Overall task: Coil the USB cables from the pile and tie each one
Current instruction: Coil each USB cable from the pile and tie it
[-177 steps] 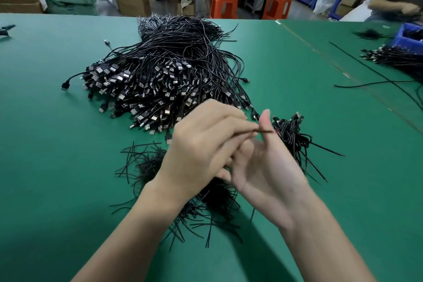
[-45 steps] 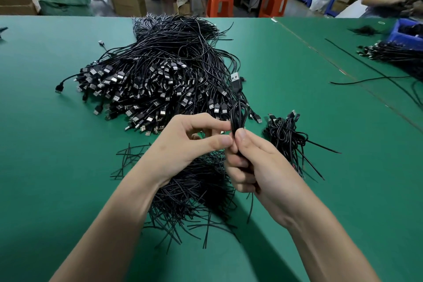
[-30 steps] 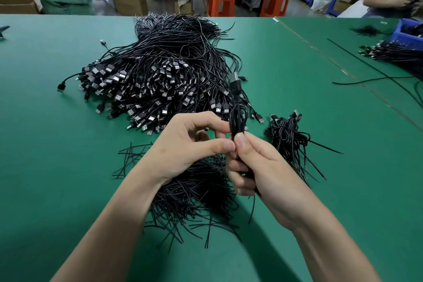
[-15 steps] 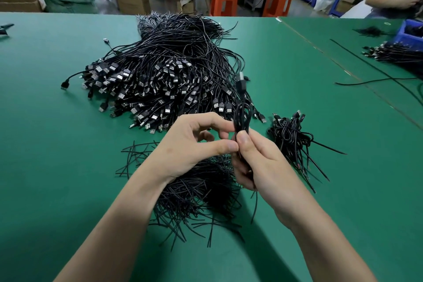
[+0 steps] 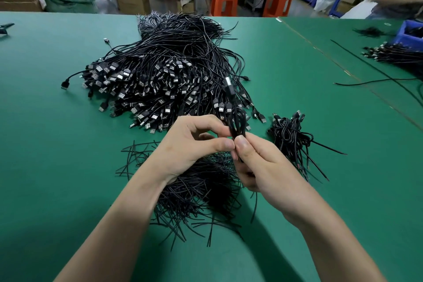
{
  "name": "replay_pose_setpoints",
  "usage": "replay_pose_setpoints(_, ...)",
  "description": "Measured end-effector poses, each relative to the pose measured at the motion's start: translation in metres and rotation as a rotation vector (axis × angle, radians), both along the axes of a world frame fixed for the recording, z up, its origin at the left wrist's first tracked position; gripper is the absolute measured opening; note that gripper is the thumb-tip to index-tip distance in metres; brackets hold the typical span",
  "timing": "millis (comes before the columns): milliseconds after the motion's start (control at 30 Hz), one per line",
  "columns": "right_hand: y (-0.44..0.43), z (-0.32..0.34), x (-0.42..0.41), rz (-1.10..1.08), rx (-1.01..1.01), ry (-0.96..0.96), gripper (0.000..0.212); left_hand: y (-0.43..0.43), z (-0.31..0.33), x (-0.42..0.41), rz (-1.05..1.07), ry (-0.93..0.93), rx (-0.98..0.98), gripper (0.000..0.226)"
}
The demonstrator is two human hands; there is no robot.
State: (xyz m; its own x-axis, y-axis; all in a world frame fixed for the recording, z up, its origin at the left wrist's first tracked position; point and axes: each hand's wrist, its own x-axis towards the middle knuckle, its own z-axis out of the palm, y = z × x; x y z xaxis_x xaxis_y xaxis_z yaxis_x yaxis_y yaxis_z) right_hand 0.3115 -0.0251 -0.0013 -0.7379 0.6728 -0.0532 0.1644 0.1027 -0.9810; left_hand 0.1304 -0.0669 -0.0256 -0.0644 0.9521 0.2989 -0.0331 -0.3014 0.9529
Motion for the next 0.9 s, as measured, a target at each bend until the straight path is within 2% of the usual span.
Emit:
replay_pose_setpoints(100,0.006,0.006,0.006,0.128,-0.060,-0.032,0.035,0.001,-0.004,0.000,-0.027,-0.040,-0.014,0.012)
replay_pose_setpoints(233,0.013,0.006,0.014,0.237,-0.176,-0.013,0.036,0.001,-0.006,0.005,-0.071,-0.023,-0.022,0.014)
replay_pose_setpoints(467,0.016,-0.007,0.019,0.366,-0.565,0.244,0.034,-0.002,0.000,0.010,-0.219,0.000,-0.014,0.012)
replay_pose_setpoints(600,0.016,-0.015,0.018,0.379,-0.750,0.303,0.033,-0.001,-0.003,0.006,-0.161,0.034,-0.003,0.018)
replay_pose_setpoints(767,0.018,-0.014,0.017,0.440,-0.847,0.324,0.028,-0.001,-0.004,0.007,-0.133,0.001,-0.020,0.014)
replay_pose_setpoints(900,0.017,-0.013,0.017,0.485,-0.848,0.331,0.021,-0.002,-0.005,0.006,-0.148,-0.006,-0.023,0.013)
